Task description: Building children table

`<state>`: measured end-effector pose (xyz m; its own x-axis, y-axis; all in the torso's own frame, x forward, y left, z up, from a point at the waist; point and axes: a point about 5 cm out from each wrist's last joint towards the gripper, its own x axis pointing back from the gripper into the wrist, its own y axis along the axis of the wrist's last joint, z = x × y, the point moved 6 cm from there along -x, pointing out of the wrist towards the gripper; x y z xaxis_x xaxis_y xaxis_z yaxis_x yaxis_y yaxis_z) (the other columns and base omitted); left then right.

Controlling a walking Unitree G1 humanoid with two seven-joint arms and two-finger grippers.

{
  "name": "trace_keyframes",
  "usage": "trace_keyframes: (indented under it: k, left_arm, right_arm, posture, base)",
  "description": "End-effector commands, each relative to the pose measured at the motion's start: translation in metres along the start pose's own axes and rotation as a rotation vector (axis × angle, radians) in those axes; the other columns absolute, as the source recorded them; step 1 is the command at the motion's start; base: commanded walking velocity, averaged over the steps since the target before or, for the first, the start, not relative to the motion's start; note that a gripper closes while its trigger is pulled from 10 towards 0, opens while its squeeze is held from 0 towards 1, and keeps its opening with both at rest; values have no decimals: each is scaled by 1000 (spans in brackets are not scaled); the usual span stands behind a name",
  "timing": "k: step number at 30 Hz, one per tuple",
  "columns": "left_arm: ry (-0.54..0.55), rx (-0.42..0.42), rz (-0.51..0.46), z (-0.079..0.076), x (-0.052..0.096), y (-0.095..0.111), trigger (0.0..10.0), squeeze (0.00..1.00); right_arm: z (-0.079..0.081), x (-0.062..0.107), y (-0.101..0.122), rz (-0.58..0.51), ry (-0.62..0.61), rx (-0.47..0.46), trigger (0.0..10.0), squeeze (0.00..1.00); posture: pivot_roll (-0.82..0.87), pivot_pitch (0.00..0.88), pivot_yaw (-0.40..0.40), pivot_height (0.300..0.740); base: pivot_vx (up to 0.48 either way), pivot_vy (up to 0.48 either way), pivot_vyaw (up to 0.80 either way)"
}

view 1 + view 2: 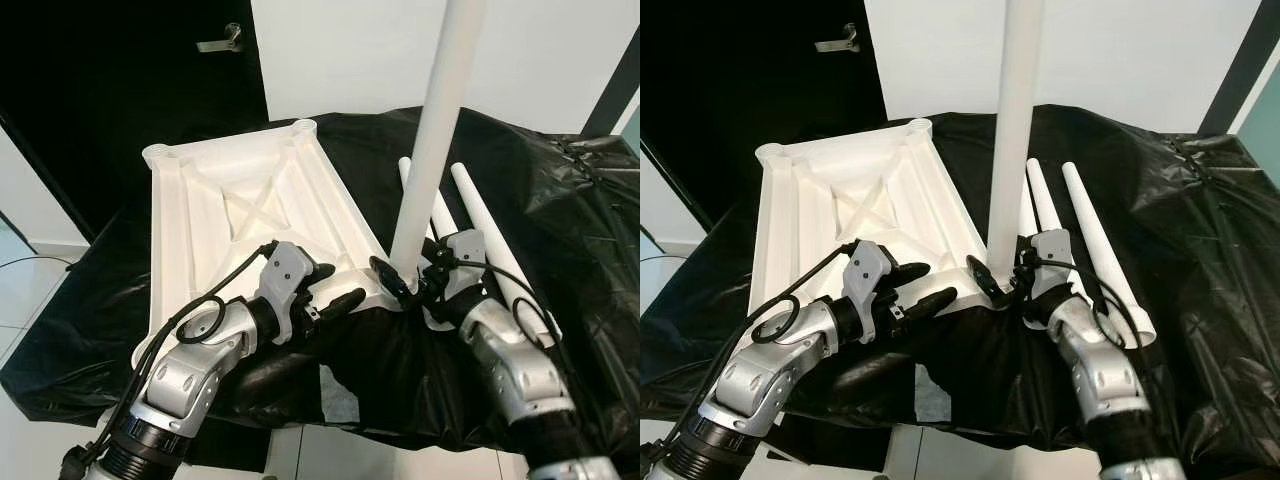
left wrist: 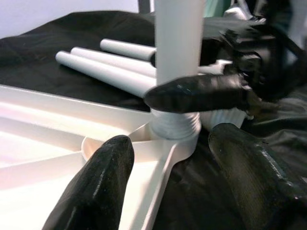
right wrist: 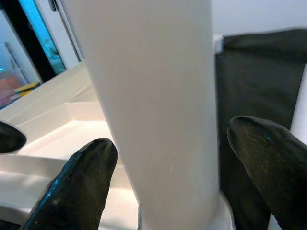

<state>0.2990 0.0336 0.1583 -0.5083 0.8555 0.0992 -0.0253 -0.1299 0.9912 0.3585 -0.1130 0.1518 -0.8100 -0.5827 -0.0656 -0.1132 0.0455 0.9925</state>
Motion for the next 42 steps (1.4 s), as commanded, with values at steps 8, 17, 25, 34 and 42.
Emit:
trace_keyframes:
  k: [8, 17, 25, 34, 42]
  left_arm:
    - [-44, -20, 5, -5, -3, 1, 10000, 0]
    - [-56, -29, 47, -13, -2, -15, 10000, 0]
    - [-60, -31, 79, -18, -1, -29, 10000, 0]
    - [-33, -39, 69, -12, -2, -28, 10000, 0]
    - [-27, -47, 62, -10, 0, -27, 10000, 0]
  right_arm:
    - [3, -10, -8, 69, 182, 65, 0, 0]
    - [1, -5, -21, 118, 199, 58, 0, 0]
    - [-6, -7, -31, 119, 4, 32, 10000, 0]
    - [-12, -4, -47, 163, -272, -2, 10000, 0]
    - [-11, 5, -60, 194, -555, -65, 10000, 0]
  posture:
    - [62, 0, 10, 740]
    - [60, 0, 14, 740]
    - [58, 0, 0, 740]
    - [59, 0, -3, 740]
    - [56, 0, -3, 740]
  base:
    - [0, 0, 0]
    - [0, 0, 0]
    - [0, 0, 0]
    - [0, 0, 0]
    - [0, 0, 0]
